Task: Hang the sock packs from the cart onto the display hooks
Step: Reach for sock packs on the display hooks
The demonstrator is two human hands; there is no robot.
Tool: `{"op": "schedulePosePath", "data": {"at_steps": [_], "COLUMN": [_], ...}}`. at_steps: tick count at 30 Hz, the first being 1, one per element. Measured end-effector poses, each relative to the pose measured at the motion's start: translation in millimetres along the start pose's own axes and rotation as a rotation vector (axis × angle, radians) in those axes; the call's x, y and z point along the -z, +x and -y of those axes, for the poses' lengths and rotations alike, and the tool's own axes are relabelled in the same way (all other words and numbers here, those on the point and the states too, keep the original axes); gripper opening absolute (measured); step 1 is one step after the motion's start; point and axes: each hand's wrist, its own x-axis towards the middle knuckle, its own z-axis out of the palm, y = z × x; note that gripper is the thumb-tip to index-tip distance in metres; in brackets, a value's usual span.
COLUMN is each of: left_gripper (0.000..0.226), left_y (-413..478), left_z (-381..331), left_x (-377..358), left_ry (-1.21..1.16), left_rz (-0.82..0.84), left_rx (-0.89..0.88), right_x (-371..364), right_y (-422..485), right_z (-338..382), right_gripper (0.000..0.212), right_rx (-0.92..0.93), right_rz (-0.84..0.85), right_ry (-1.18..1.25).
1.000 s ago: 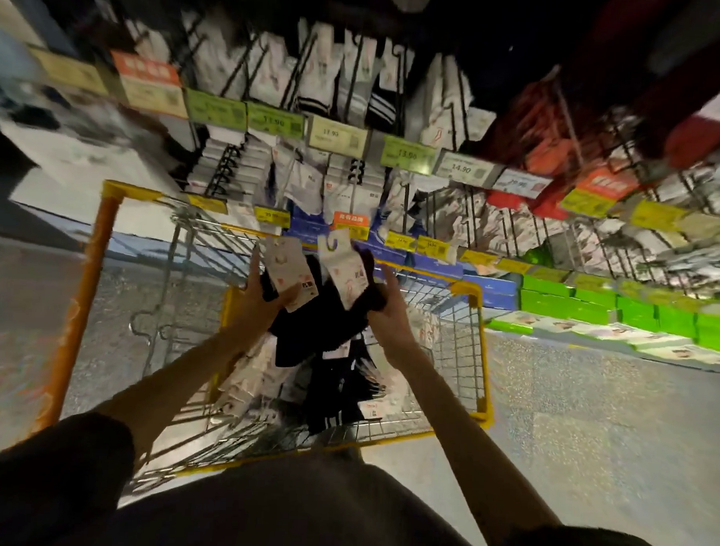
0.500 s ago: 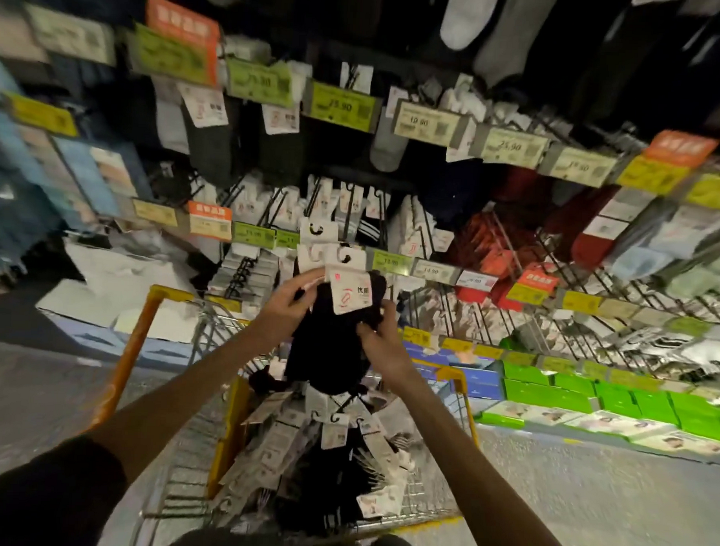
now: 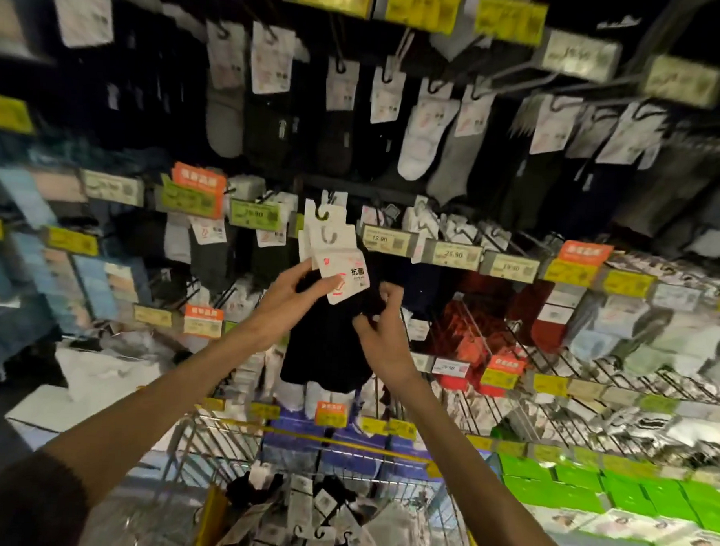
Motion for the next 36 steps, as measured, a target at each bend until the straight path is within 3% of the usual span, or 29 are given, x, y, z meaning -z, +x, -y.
{"op": "schedulePosePath", "data": {"at_steps": [5,8,13,17,19,22,26,31,36], "left_gripper": [0.033,0.032,0.030,0.026,0.037,0.053,0.037,0.051,0.027], "left_y": [28,38,41,46,53,63,80,102,124], "left_z": [-37,-58,-82,-98,-106,-115,-122,-130,-141], "left_x": [9,17,10,0,1,4,11,28,37], "left_ry": [-0.038,-0.023,0.065,0.075,0.070,0.097,0.140,0.146,0.149], "left_rz": [0.050,0.084,0.147,0.197,0.204,0.207,0.164,0.082,0.030], "left_rx": [-0.114,-0.130,-0.177,-0.167,-0.175,-0.189,-0.232,-0.195,-0.245], "right_x": [33,57,69,70,71,75,77,81,81], "right_y": [11,23,41,57,63,76,104,134,159], "right_z": [43,59,89,106,113,115,117,129,148], "right_gripper": [0.045,0.036,0.048,0.032,0.028,0.040,0.054,0.054,0.054], "right_rx": [-0.009,-0.092,-0.010,0.038,0.035,-0.012,-0.095,-0.091,-0.003], "right_rz": [0.173,0.266,0.116,0.043,0.024,0.020,-0.019,-0.052,-0.094], "right_ry": [0.187,0.291,0.256,0.250,0.270,0.315,0.353,0.457,0.461]}}
